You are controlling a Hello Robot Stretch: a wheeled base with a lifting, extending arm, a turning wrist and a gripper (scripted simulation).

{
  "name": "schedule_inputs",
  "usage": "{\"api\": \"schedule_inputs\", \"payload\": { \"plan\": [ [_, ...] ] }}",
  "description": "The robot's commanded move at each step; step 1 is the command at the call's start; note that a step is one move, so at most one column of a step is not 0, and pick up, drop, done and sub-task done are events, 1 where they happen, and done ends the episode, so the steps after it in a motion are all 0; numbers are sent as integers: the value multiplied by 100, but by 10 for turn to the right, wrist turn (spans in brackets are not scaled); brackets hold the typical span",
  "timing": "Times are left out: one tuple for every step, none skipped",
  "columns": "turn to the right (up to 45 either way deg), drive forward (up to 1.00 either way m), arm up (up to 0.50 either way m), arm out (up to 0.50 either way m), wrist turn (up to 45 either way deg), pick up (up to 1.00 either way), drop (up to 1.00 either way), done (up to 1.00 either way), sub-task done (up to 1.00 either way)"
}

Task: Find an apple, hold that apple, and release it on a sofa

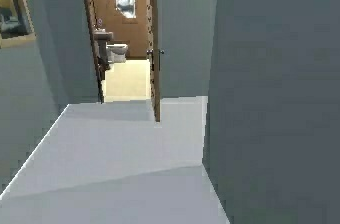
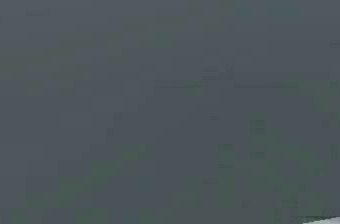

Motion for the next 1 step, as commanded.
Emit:
{"api": "schedule_inputs", "payload": {
  "plan": [
    [0,100,0,0,0,0,0,0,0]
  ]
}}
